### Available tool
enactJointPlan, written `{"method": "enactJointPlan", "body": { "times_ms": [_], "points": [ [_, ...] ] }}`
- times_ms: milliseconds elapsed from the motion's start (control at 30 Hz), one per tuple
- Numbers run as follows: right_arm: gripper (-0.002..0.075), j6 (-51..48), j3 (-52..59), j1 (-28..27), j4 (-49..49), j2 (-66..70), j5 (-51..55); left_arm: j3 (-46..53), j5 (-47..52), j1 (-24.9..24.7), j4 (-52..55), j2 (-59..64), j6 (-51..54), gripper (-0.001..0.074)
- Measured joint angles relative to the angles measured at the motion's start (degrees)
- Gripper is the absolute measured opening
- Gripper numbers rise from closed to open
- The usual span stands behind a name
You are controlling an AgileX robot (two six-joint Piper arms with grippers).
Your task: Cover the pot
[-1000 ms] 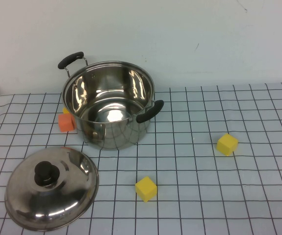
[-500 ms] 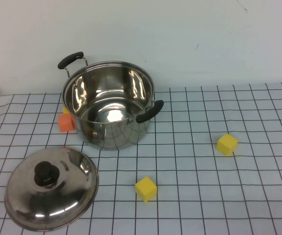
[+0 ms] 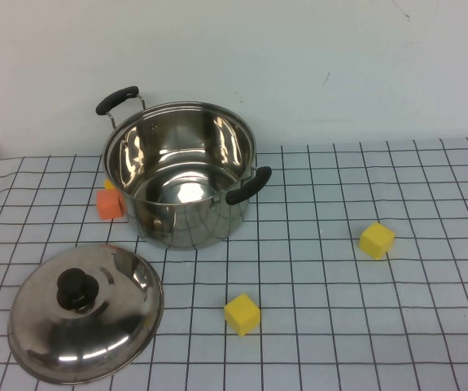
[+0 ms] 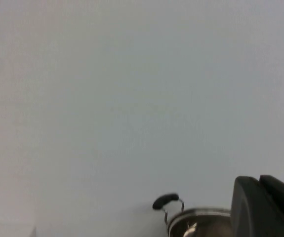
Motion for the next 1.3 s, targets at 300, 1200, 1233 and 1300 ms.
{"method": "enactJointPlan", "body": {
  "times_ms": [300, 1200, 1233, 1300],
  "points": [
    [0.0009, 0.0, 0.0, 0.0, 0.0, 0.0, 0.0, -1.1, -11.2, 0.0, 0.3, 23.6, -6.7, -0.0002],
    [0.0009, 0.0, 0.0, 0.0, 0.0, 0.0, 0.0, -8.6, -51.9, -0.1, 13.0, 96.5, -9.0, 0.0632],
    [0.0009, 0.0, 0.0, 0.0, 0.0, 0.0, 0.0, -9.0, -51.9, -0.1, 12.9, 97.9, -9.0, 0.063],
    [0.0009, 0.0, 0.0, 0.0, 0.0, 0.0, 0.0, -9.3, -51.9, -0.1, 12.8, 100.4, -8.9, 0.0628]
  ]
}}
